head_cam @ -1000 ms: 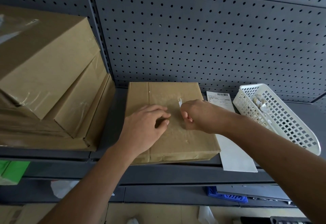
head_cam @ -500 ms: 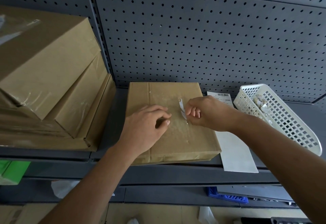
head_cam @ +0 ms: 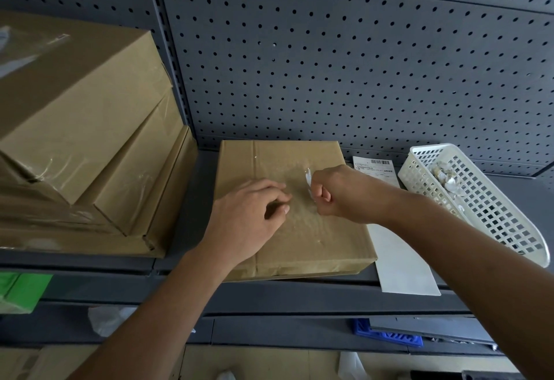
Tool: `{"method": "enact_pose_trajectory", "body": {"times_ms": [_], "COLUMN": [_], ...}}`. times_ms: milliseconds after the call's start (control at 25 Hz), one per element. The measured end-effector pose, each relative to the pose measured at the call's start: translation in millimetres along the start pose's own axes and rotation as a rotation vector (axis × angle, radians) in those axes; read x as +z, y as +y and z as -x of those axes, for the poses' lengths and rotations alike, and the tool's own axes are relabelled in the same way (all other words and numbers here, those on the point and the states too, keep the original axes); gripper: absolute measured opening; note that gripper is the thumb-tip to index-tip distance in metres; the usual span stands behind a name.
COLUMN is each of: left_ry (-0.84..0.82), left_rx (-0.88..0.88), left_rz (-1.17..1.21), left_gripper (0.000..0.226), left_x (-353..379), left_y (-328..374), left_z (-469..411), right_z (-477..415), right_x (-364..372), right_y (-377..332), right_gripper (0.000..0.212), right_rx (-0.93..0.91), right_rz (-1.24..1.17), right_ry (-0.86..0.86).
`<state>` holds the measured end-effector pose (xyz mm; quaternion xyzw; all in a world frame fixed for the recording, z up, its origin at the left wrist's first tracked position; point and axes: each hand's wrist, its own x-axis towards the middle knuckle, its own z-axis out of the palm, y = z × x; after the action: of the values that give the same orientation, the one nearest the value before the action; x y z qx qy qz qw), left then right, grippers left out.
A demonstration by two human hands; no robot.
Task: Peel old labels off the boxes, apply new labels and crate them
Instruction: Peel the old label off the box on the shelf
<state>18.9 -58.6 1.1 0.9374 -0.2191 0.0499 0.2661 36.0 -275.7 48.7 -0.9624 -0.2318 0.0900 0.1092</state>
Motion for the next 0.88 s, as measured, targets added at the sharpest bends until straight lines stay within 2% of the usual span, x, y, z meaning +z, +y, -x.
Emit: {"method": "enact_pose_trajectory", "body": {"times_ms": [320, 520, 680, 880], "left_ry": [0.014, 0.024, 0.033, 0.031], "left_rx": [0.004, 0.009, 0.003, 0.010], "left_rz": [0.012, 0.031, 0.029, 0.026], "left_gripper": [0.024, 0.023, 0.022, 0.022], "left_x": [0, 0, 1, 1], "left_y": [-1, -1, -2, -2], "left_z": [1, 0, 0, 1], "right_z": [2, 10, 5, 1], "right_x": [0, 2, 4, 5], "right_y": [10, 12, 11, 12], "right_gripper": [0.006, 0.009, 0.006, 0.005], "right_rx": [0.065, 0.015, -0.043, 0.027], "right_rz": [-0.184, -0.175, -0.092, -0.127], "right_ry": [0.218, 0.123, 0.129, 0.147]}}
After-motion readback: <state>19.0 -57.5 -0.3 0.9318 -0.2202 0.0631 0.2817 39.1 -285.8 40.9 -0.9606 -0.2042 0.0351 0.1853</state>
